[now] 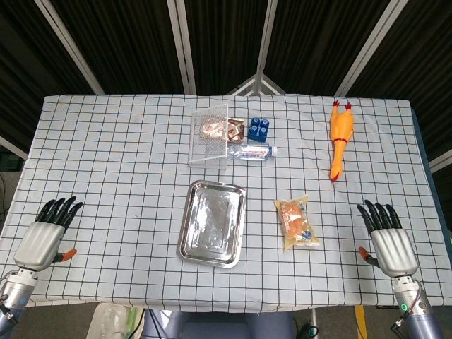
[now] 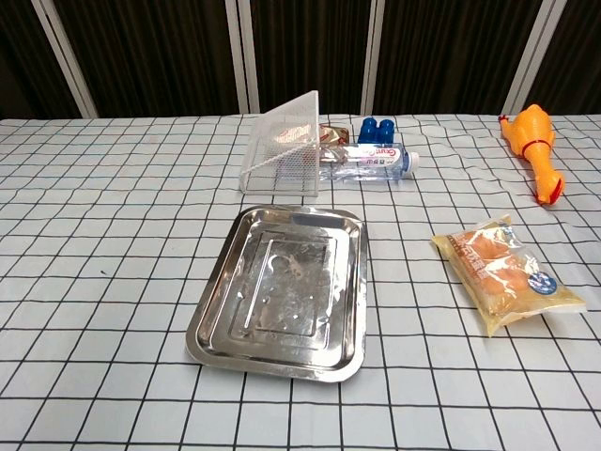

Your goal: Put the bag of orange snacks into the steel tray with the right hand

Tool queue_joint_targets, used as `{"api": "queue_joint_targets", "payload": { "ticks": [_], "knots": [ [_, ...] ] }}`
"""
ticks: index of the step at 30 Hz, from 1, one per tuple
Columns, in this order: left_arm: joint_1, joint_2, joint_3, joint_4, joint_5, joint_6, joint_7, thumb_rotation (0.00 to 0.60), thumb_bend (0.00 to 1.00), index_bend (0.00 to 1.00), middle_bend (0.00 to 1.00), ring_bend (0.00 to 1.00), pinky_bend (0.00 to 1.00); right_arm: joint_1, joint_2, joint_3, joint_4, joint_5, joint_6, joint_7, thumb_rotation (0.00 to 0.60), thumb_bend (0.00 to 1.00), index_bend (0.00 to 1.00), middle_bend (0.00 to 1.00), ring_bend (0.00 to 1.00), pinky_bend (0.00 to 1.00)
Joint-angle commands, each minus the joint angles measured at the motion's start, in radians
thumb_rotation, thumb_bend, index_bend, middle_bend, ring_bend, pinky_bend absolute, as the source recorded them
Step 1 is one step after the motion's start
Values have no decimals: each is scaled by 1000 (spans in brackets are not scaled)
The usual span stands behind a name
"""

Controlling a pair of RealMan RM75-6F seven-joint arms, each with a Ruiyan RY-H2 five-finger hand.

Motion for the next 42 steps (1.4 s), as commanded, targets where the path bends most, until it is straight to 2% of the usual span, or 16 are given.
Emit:
{"api": "queue_joint_targets", "payload": {
  "ticks": [1, 8, 11, 14, 21, 25, 35, 38, 42],
  "knots": [
    [-2, -1, -1, 1, -2, -3, 1, 600, 47, 0, 0, 0, 0, 0, 0, 1, 0, 1, 0, -2, 600, 309, 0, 0, 0, 0],
    [-3, -10, 1, 5, 8, 3, 7, 600, 48, 0, 0, 0, 0, 8, 8, -37, -13, -71, -9, 44, 600, 309, 0, 0, 0, 0],
    [-8, -23, -6, 20, -5, -9, 11, 600, 48, 0, 0, 0, 0, 45, -1, -56, -8, -139, -45, 102, 600, 309, 0, 0, 0, 0],
    [-20, -37, -16, 34, -29, -36, 23, 600, 48, 0, 0, 0, 0, 89, -24, -49, -4, -153, -99, 93, 600, 309, 0, 0, 0, 0],
    [-43, -55, -36, 53, -76, -82, 42, 600, 48, 0, 0, 0, 0, 173, -87, -2, -53, -64, -246, -60, 600, 309, 0, 0, 0, 0],
    [-42, -51, -34, 54, -80, -85, 34, 600, 48, 0, 0, 0, 0, 210, -131, 20, -44, 3, -313, -135, 600, 309, 0, 0, 0, 0],
    [-50, -47, -39, 55, -101, -101, 29, 600, 48, 0, 0, 0, 0, 269, -192, 56, 8, 129, -400, -209, 600, 309, 0, 0, 0, 3],
    [-53, -49, -40, 55, -110, -108, 34, 600, 48, 0, 0, 0, 0, 283, -199, 59, 17, 146, -416, -209, 600, 309, 0, 0, 0, 91],
    [-54, -50, -38, 52, -113, -109, 41, 600, 48, 0, 0, 0, 0, 293, -201, 55, 20, 152, -420, -201, 600, 309, 20, 5, 3, 369]
  ]
}}
